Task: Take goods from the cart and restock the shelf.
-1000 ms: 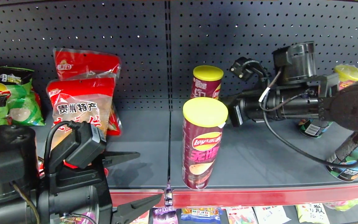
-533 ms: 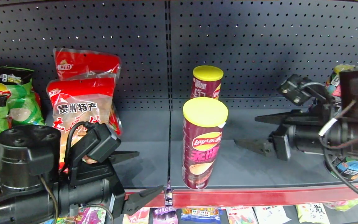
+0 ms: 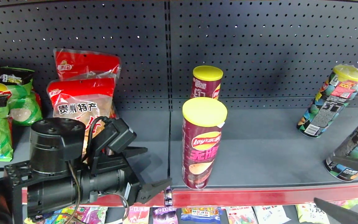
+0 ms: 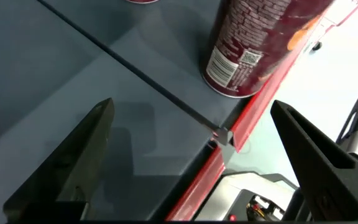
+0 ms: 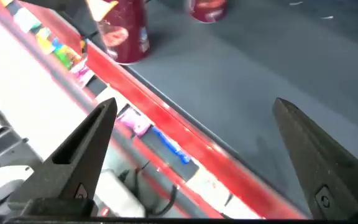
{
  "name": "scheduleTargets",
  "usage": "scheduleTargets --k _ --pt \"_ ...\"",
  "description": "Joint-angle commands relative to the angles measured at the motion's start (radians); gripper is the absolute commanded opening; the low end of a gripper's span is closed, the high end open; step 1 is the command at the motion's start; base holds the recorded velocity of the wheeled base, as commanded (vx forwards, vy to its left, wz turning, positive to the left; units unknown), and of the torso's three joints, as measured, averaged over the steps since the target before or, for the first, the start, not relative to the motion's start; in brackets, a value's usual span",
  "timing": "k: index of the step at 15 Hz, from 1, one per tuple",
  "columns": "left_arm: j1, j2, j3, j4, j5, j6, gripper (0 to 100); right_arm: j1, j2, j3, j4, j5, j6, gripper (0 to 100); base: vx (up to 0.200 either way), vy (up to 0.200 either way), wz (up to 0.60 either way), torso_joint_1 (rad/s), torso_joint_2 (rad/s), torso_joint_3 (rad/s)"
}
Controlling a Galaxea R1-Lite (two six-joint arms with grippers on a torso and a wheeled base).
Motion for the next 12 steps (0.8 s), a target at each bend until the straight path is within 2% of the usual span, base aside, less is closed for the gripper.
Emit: scheduleTargets --k 1,3,4,6,12 --pt "0.000 0.039 -0.021 -0.001 0.003 0.000 100 -0.149 -0.206 0.051 0.000 -0.035 0.048 100 0.000 0.000 0.00 0.000 0.00 0.000" --pt "-0.002 0.062 -0.045 0.001 0.003 0.000 100 -0.203 -0.242 0.053 0.009 -0.037 0.091 100 0.000 0.000 0.00 0.000 0.00 0.000" --pt "-0.009 0.082 -0.065 0.001 0.002 0.000 100 -0.213 -0.274 0.048 0.066 -0.037 0.092 100 0.000 0.000 0.00 0.000 0.00 0.000" --pt "-0.009 0.110 -0.096 0.001 0.000 0.001 100 -0.213 -0.312 0.048 0.123 -0.037 0.092 100 0.000 0.000 0.00 0.000 0.00 0.000" --pt "-0.009 0.156 -0.125 -0.004 -0.001 0.003 100 -0.215 -0.315 0.050 0.124 -0.039 0.094 100 0.000 0.000 0.00 0.000 0.00 0.000"
